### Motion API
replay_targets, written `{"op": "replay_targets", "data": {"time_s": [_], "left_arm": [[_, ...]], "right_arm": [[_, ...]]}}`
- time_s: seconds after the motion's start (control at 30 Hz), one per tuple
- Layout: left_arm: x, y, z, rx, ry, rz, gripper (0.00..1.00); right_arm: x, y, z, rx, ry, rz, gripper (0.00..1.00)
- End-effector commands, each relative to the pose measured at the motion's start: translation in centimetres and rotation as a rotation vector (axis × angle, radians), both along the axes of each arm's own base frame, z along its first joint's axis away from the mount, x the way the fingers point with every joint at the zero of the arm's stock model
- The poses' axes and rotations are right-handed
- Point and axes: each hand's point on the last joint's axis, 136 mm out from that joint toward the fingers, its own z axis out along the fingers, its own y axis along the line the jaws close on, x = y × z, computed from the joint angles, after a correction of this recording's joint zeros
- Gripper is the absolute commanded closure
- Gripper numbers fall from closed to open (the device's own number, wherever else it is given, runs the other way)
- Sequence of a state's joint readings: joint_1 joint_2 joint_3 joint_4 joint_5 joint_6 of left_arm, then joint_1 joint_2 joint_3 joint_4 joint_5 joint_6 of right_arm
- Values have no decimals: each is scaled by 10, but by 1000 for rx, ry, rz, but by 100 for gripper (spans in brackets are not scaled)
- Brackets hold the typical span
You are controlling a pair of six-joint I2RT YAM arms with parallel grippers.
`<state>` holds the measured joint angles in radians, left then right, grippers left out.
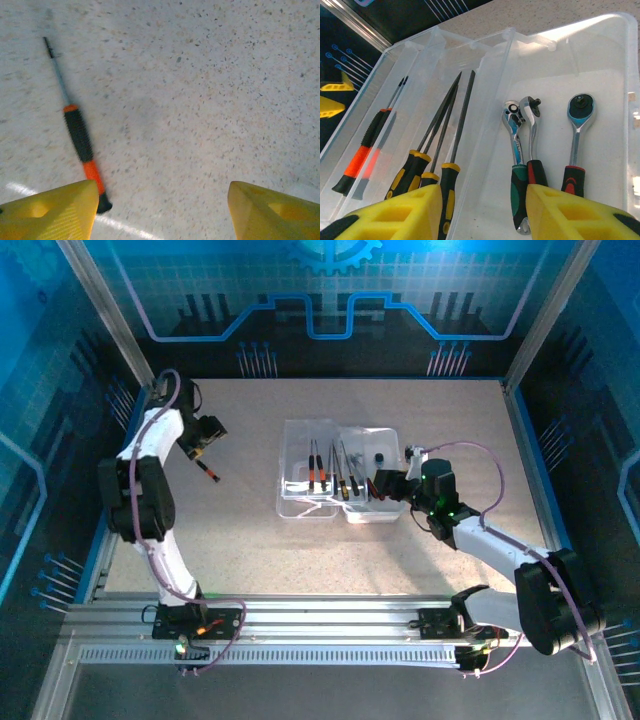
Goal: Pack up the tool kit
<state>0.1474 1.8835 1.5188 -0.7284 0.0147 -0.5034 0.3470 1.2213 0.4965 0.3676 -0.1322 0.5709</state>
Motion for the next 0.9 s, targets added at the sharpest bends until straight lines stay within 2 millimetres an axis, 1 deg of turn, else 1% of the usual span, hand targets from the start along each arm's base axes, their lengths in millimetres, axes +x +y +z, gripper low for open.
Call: {"op": "replay_targets", "data": {"time_s": [0.0, 0.07, 0.13, 0.23, 0.27, 0.33, 0.47, 0.6, 0.7, 0.77, 0.87], "left_arm": [[-30, 10, -11, 58, 82, 73, 31], [-36, 10, -27, 57, 118, 82, 32], [-35, 9, -44, 46, 168, 76, 37], [-41, 17, -66, 80, 276, 86, 47], [-44, 19, -71, 98, 301, 91, 49], [-51, 25, -78, 134, 338, 106, 50], [-59, 30, -84, 166, 345, 102, 51], [-58, 23, -84, 140, 323, 70, 51], [-61, 28, -86, 162, 334, 67, 59], [-62, 30, -91, 157, 352, 65, 65], [-60, 31, -100, 118, 357, 65, 79]], "right_arm": [[2, 8, 11, 32, -20, 27, 52], [1, 10, 10, 38, -15, 33, 52], [1, 11, 10, 43, -13, 37, 52], [1, 11, 10, 43, -14, 36, 52], [1, 11, 10, 43, -14, 36, 52], [1, 10, 11, 40, -17, 35, 52], [1, 9, 11, 38, -17, 30, 52], [2, 12, 9, 46, -6, 40, 52], [2, 12, 9, 47, -3, 41, 52], [1, 12, 11, 49, -8, 41, 52], [1, 11, 11, 46, -11, 37, 52]]}}
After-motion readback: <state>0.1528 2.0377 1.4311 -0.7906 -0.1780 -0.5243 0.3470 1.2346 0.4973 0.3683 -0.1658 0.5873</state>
